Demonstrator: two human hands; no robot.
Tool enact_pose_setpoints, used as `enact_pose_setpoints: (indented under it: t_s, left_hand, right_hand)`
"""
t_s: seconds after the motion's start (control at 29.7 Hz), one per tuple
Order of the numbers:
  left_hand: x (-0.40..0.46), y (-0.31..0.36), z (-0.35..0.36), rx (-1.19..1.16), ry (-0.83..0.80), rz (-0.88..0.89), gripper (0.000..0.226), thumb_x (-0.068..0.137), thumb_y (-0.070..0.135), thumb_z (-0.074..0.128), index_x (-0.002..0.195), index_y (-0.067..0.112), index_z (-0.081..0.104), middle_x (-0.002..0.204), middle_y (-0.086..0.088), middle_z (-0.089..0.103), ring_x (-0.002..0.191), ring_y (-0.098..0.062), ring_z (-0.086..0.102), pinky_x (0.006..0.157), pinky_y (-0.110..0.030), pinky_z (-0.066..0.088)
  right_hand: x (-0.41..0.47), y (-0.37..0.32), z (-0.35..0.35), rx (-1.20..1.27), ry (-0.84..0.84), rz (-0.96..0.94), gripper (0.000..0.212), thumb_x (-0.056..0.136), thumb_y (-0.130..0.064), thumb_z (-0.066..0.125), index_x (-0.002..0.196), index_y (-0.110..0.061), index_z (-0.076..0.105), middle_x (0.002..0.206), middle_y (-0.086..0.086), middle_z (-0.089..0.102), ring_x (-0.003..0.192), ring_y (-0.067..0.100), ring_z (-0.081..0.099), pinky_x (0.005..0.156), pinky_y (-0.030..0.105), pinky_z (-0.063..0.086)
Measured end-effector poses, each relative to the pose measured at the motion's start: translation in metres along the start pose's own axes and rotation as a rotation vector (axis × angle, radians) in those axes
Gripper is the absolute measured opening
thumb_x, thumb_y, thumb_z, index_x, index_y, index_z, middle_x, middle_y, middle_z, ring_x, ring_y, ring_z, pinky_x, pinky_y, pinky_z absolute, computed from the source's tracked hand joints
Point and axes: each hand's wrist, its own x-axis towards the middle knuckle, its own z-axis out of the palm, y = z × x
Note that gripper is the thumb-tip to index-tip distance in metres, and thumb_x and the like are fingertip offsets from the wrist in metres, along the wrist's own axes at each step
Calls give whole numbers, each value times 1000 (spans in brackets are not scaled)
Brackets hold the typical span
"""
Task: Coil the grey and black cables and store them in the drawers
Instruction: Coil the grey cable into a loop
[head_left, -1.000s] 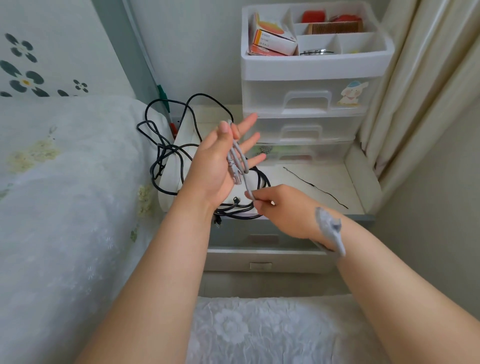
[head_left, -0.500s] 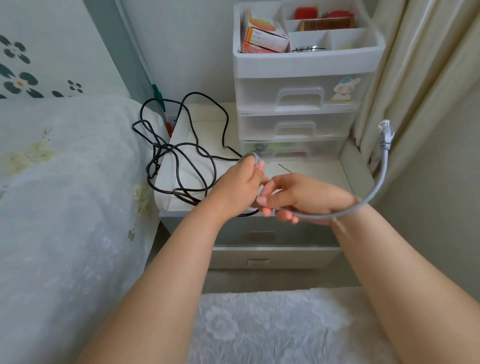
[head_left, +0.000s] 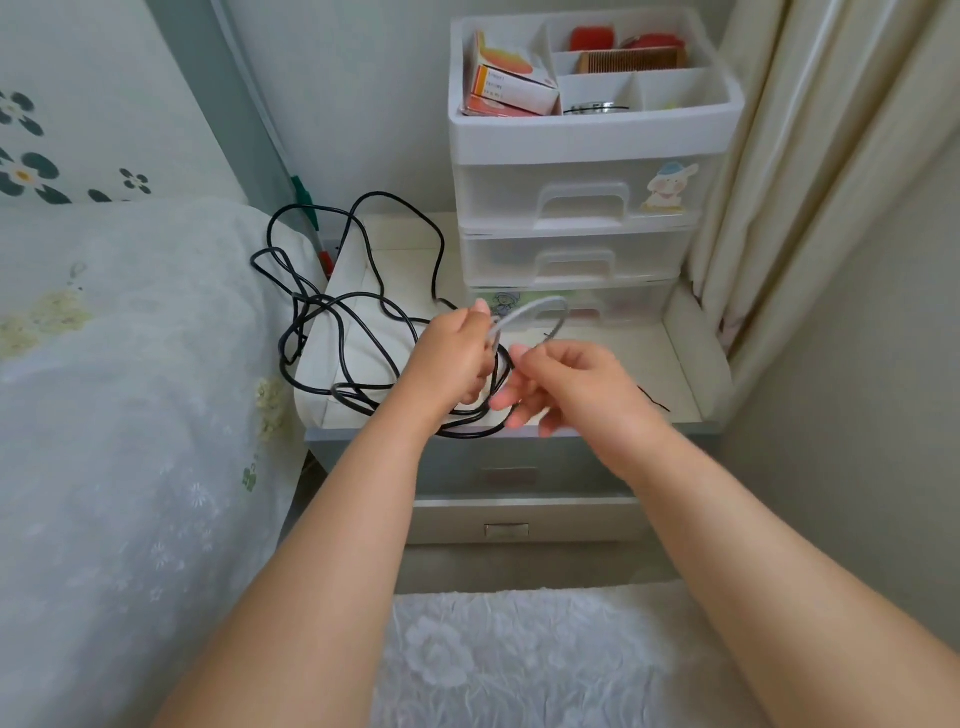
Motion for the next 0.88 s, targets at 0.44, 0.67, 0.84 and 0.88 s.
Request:
enact_pose_setpoints:
  t_s: [0.44,0.67,0.84,0.88]
  left_hand:
    - [-10,17,-9,-503,-483,-113,37,102,33,34,80,9,51,44,7,27,32,-3,22,35,-16,17]
    - [-12,18,-9,-960,-401,-55,34,104,28,27,80,12,45,65,-1,66,37,-3,41,35,-13,33]
    - [-7,15,-18,-1206,-227,-68,38,104,36,26,80,12,43,114,-16,69,64,-10,67,52,-18,53]
    - [-8,15,-19,-1242,-209,-72,37,104,35,26,81,11,43,118,-18,67,70,-13,70,54,-20,55]
  right_hand:
    - [28,10,-14,-557,375,-400,26,99,-36,40,85,-21,55,63,-8,51,61,13,46,58,34,38]
    - [28,8,-7,-185,86,-171,23,102,-18,37,102,-14,60,66,1,45,55,12,43,49,30,54]
    - [20,10,8,-38,87,-230,22,97,-10,48,114,-24,52,81,7,62,56,21,62,54,36,57]
    - [20,11,11,-33,101,-252,14,98,-10,47,105,-20,53,81,7,64,58,21,63,55,35,56]
